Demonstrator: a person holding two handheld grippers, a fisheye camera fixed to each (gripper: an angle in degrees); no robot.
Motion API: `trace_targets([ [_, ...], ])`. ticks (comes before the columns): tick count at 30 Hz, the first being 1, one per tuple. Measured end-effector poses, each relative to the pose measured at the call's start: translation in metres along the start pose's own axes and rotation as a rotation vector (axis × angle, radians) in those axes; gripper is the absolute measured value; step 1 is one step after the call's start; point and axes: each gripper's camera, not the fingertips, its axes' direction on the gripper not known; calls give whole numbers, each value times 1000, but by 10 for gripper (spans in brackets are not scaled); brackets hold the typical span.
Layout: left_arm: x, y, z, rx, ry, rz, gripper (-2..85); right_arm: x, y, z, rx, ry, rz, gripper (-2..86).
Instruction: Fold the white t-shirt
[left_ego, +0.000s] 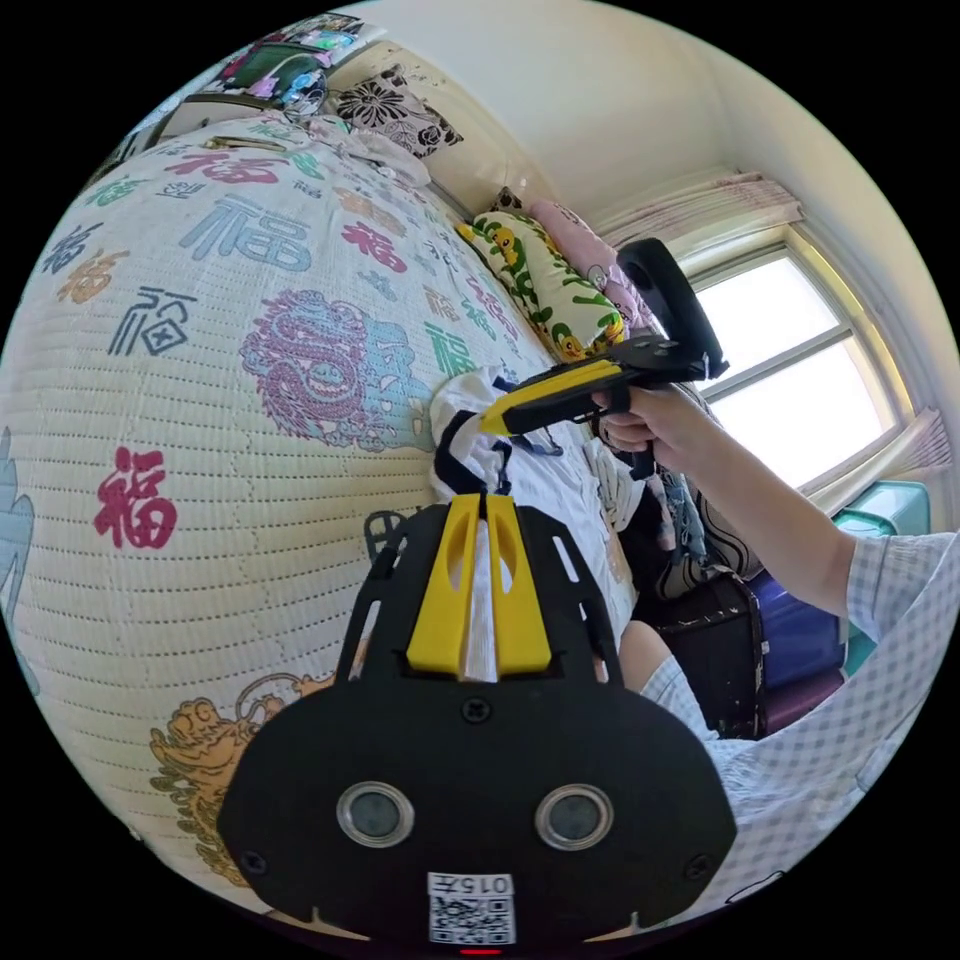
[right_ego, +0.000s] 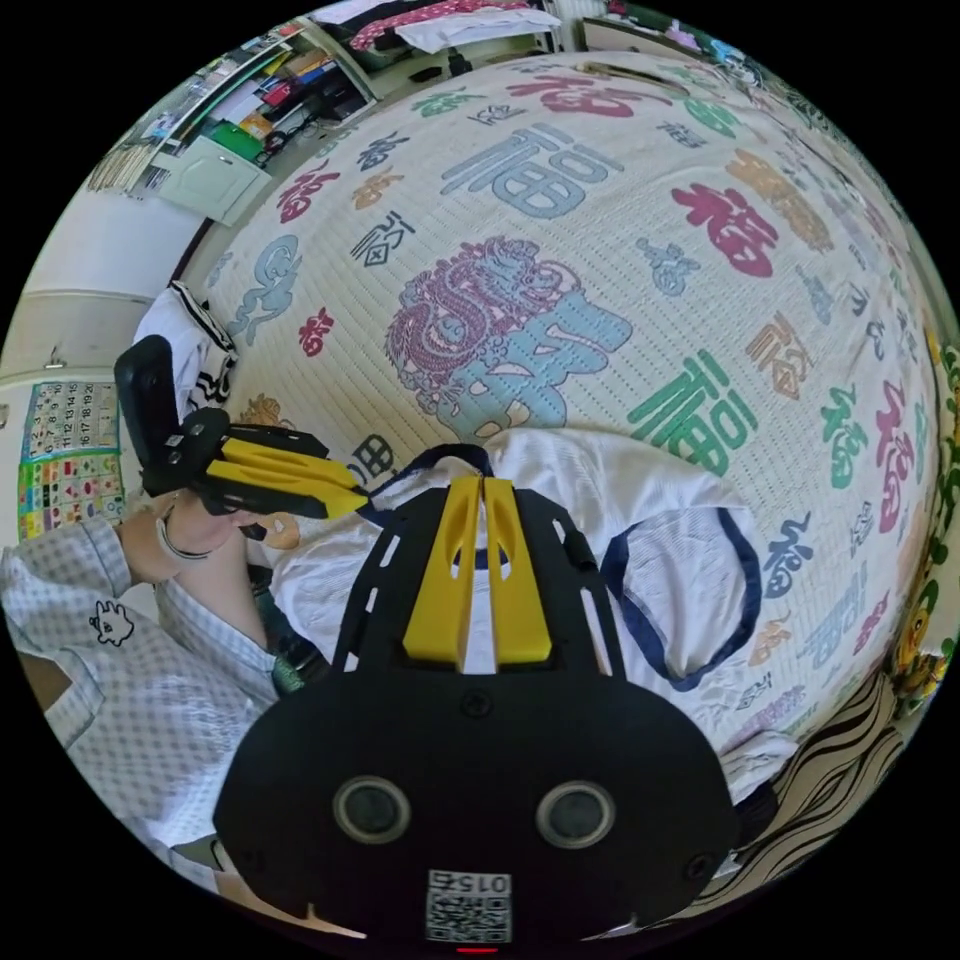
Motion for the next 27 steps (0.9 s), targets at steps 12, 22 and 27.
trace_targets([
  [12,-63,18,-112,350,-80,-290,-6,-58,-134,13,-14,242,-13,10],
  [22,-111,38,-142,378,16,-523,-7,-94,-192,63,-194,526,-110,83],
  [27,-115,36,-149,365,28,-514,-8,-71,-196,59,-250,613,-81,59],
])
